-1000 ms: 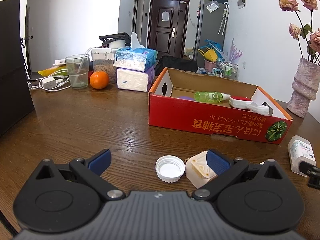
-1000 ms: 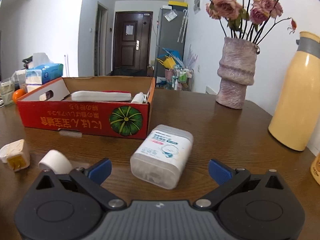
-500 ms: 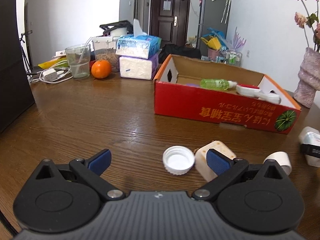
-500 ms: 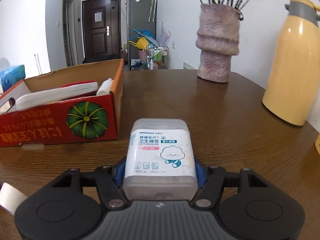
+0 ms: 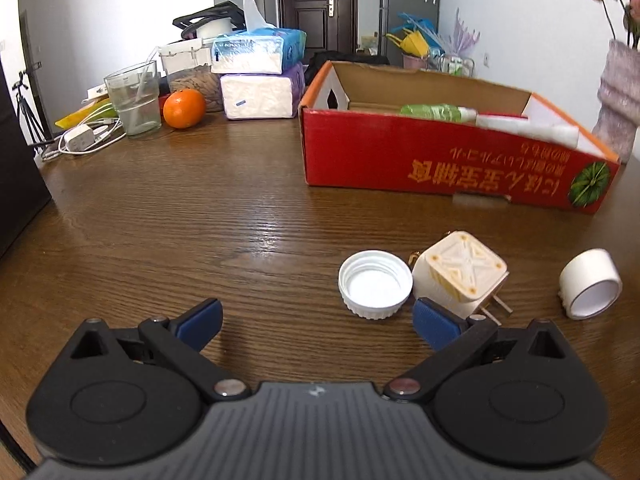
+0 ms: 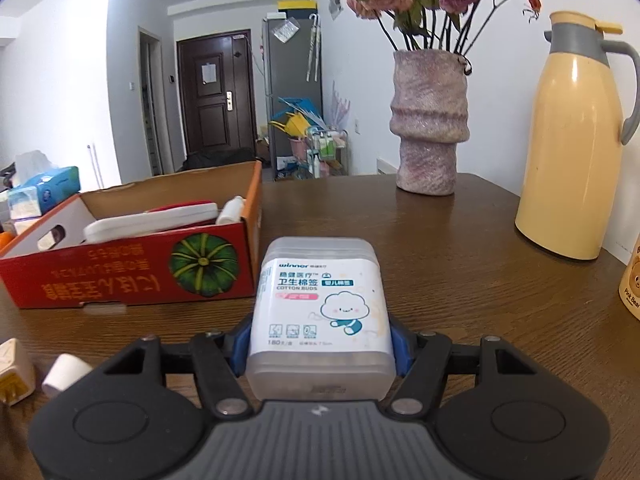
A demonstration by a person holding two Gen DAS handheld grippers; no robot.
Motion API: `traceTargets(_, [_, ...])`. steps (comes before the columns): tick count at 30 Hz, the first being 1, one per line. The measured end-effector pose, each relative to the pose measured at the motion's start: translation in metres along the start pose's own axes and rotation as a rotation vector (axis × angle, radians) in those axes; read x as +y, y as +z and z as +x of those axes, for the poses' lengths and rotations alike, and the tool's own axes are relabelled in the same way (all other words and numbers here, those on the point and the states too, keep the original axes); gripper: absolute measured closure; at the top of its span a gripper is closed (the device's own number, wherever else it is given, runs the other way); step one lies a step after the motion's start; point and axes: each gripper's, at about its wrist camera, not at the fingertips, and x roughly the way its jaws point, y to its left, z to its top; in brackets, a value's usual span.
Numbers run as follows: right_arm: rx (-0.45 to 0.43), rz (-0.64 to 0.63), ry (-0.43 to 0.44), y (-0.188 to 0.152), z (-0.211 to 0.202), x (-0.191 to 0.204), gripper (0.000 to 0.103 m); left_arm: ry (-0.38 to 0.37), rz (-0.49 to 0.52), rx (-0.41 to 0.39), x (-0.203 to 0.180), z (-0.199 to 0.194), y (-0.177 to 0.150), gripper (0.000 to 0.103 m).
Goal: Organize rigid objects
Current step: 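Close the right tool on the cotton-bud container while the left tool grips the white cap, then carry the cotton-bud container and white cap over the red box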
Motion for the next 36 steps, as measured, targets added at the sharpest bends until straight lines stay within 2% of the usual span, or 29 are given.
traceTargets(10, [-0.009, -0.029, 0.017, -0.004, -0.009, 0.011, 0.04, 0.007, -0.007, -0.02, 0.0, 0.017, 0.009, 0.0])
traceTargets(13, [-0.007, -0.03, 0.013, -0.005, -0.01, 0.012, 0.039, -0.002, -0.007, -0.029, -0.001, 0.021, 0.012, 0.004])
traceTargets(15, [-0.008, -0.028, 0.01, -0.006, -0.01, 0.013, 0.039, -0.012, -0.007, -0.037, -0.002, 0.022, 0.014, 0.011])
traceTargets(18, [-0.007, -0.027, 0.008, -0.007, -0.012, 0.014, 0.039, -0.029, -0.003, -0.052, -0.004, 0.022, 0.015, 0.028])
traceTargets(20, [-0.003, -0.027, 0.009, -0.008, -0.011, 0.015, 0.039, -0.045, 0.002, -0.063, -0.005, 0.02, 0.015, 0.045])
traceTargets(21, [-0.003, -0.028, 0.01, -0.008, -0.012, 0.015, 0.039, -0.05, 0.005, -0.068, -0.005, 0.019, 0.015, 0.058])
traceTargets(22, [-0.004, -0.029, 0.011, -0.009, -0.013, 0.016, 0.039, -0.049, 0.008, -0.071, -0.005, 0.018, 0.015, 0.062])
traceTargets(36, [-0.014, -0.026, 0.017, -0.01, -0.016, 0.016, 0.039, -0.034, -0.012, -0.077, 0.0, 0.016, 0.016, 0.062])
